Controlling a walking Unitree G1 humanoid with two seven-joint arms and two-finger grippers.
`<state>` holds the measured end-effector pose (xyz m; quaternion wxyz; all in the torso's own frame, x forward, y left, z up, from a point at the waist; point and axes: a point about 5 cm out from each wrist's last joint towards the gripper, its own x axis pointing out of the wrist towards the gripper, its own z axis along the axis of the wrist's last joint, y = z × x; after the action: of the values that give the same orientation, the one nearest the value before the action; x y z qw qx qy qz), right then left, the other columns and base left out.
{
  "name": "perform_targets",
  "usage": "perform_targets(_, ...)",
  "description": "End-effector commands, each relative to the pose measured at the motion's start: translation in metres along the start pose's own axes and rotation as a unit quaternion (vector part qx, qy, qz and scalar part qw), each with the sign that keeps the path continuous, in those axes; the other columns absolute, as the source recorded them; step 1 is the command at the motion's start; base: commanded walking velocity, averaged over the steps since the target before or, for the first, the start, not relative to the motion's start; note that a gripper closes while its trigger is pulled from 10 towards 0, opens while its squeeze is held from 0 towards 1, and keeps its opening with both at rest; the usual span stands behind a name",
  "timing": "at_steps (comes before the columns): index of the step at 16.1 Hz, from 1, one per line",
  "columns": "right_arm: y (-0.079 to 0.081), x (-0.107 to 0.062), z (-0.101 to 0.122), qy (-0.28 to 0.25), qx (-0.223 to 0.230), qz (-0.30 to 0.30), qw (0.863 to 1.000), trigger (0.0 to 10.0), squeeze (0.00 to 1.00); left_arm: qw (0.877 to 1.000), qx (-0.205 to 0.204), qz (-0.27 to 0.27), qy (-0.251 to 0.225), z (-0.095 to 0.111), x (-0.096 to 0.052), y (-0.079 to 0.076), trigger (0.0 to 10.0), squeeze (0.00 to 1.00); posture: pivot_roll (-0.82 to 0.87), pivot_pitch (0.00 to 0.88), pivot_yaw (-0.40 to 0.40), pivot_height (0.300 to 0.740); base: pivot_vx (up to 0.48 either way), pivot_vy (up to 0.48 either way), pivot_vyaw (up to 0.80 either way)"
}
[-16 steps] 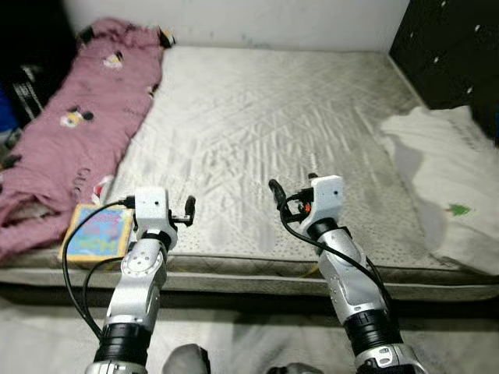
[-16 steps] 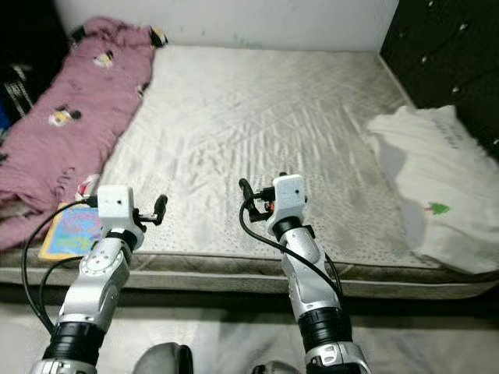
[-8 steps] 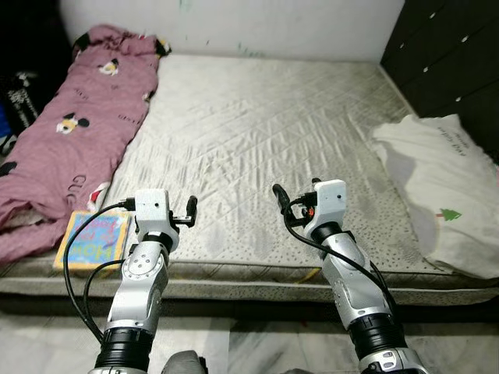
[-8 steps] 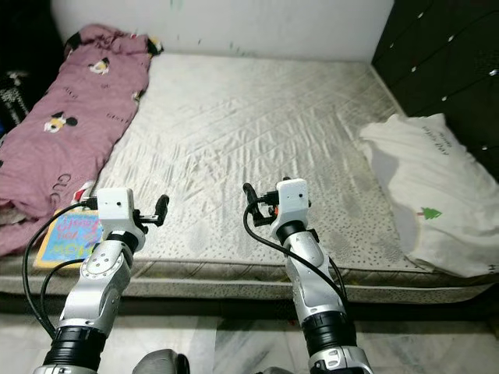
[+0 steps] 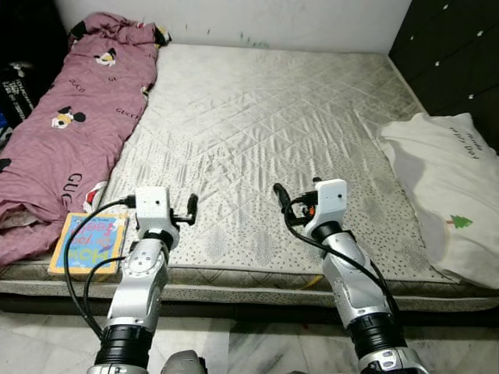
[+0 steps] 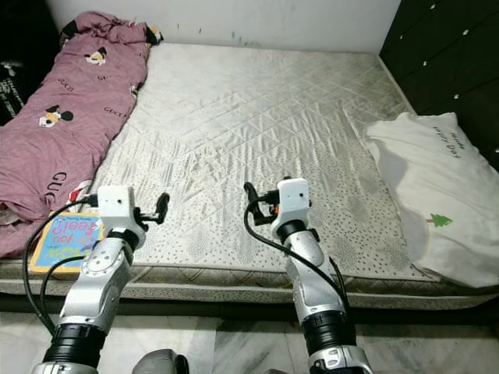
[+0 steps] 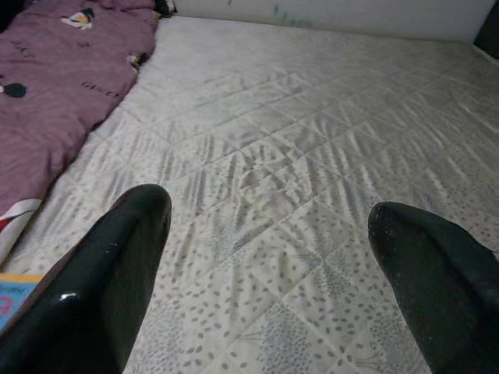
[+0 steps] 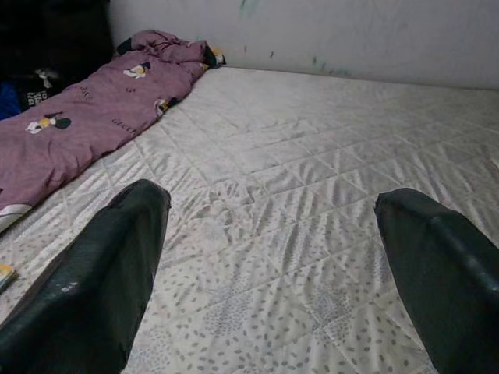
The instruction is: Clean up the room
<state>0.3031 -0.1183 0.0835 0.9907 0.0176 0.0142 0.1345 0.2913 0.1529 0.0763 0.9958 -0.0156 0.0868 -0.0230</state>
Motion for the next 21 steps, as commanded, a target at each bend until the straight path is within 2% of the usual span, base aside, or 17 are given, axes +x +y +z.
perform_targets(1,-0.0020,0.0016,0.0033,-0.001,-0.001,-0.005,1.000,10.0,0.00,1.000,0.000,-0.005,0.004,0.0001,0.0014,-0.0006,10.0,0.00,0.00,0.000,-0.032,0.740,0.289,0.000,0.00)
perform_targets(7,-0.0015,0.0038,0.0027,0.005,-0.002,-0.001,1.000,10.0,0.00,1.000,-0.009,0.006,0.002,0.0006,0.0015,0.0025,10.0,0.00,0.01,0.000,-0.042,0.740,0.000,0.000,0.00)
perform_targets(10,-0.0014,0.0046,0.0021,0.009,-0.002,-0.005,1.000,10.0,0.00,1.000,-0.010,0.007,0.001,0.0014,0.0018,0.0031,10.0,0.00,0.00,0.000,-0.038,0.740,0.000,0.091,-0.80)
perform_targets(12,-0.0017,0.0045,0.0019,0.009,0.000,-0.006,1.000,10.0,0.00,1.000,-0.011,0.007,0.000,0.0014,0.0023,0.0034,10.0,0.00,0.00,0.000,-0.037,0.740,0.000,0.480,-0.52)
perform_targets(21,-0.0028,0.0054,0.0010,0.014,0.000,-0.001,1.000,10.0,0.00,1.000,-0.013,0.012,0.000,0.0018,0.0029,0.0027,10.0,0.00,0.01,0.000,-0.048,0.740,0.000,0.480,0.00)
